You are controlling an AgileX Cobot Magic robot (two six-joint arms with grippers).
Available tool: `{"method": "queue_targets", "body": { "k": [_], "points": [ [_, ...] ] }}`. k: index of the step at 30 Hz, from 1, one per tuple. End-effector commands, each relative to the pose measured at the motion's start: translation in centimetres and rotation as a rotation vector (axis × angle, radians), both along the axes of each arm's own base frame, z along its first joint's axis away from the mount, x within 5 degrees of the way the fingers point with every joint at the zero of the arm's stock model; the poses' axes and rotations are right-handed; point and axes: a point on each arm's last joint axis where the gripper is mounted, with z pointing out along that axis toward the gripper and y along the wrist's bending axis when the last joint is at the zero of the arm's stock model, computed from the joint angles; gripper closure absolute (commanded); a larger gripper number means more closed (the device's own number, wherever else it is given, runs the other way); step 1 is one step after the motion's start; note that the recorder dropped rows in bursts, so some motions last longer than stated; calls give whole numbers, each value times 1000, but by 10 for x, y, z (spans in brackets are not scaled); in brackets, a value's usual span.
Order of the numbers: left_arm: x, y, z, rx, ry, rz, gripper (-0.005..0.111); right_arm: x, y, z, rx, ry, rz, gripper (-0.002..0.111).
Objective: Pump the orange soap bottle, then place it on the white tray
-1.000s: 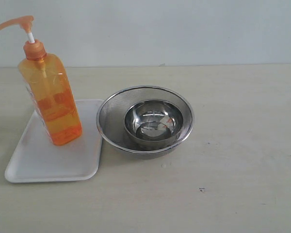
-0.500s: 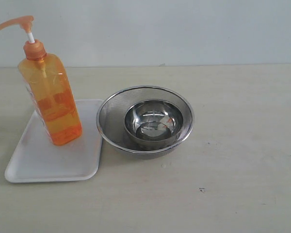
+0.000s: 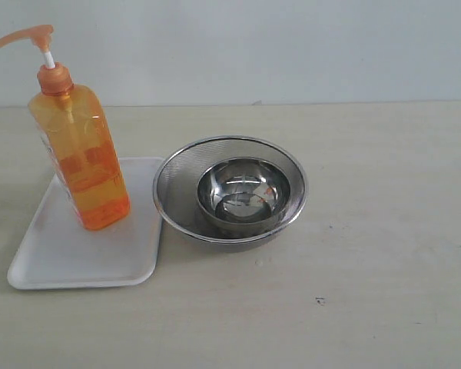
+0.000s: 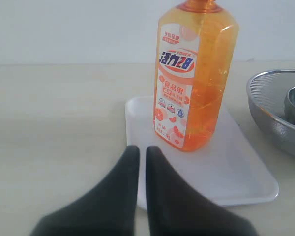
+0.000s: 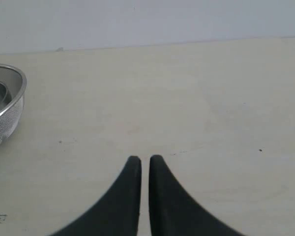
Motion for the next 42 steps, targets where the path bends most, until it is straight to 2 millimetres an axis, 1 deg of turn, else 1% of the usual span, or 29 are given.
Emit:
{"method": "queue_targets", "body": {
  "k": [1,36,39,42],
  "points": [
    [0,0,-1,-1,-1,0,102,0,0,1,-7,-12,0,106],
    [0,0,-1,-1,-1,0,102,0,0,2,-6,-20,0,106],
    [0,1,-1,62,-4,-6,102,0,0,2,-6,-20,0,106],
    [0,1,-1,75,-5,-7,102,0,0,2,-6,-20,0,106]
  ]
}}
